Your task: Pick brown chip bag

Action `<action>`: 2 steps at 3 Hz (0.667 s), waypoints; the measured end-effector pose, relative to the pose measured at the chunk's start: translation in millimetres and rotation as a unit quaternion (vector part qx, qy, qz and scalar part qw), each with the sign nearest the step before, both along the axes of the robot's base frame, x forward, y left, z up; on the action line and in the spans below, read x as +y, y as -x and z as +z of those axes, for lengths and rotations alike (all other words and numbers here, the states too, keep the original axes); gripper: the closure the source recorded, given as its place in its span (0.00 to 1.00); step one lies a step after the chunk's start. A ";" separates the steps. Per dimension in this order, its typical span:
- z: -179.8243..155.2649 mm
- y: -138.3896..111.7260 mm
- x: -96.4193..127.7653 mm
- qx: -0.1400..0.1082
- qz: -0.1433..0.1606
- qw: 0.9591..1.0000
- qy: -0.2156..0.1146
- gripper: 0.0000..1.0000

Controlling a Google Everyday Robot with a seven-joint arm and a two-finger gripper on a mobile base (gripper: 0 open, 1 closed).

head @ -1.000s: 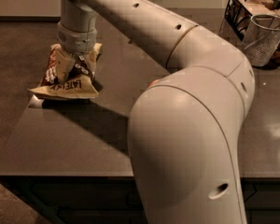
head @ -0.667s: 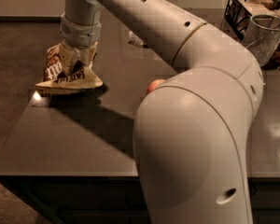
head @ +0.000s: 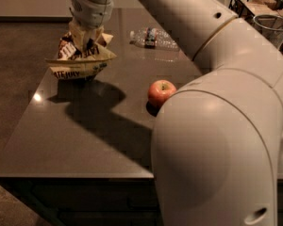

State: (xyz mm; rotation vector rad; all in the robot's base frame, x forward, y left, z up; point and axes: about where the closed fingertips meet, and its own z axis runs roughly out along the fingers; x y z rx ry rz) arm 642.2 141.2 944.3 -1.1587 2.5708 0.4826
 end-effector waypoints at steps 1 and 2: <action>32.6 1.1 -4.5 -0.028 0.019 0.999 -0.030 1.00; 77.6 4.2 -13.9 -0.070 0.054 0.994 -0.063 1.00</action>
Offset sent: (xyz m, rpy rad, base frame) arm -0.0078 -0.0215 0.1075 0.1557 -0.1731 0.1421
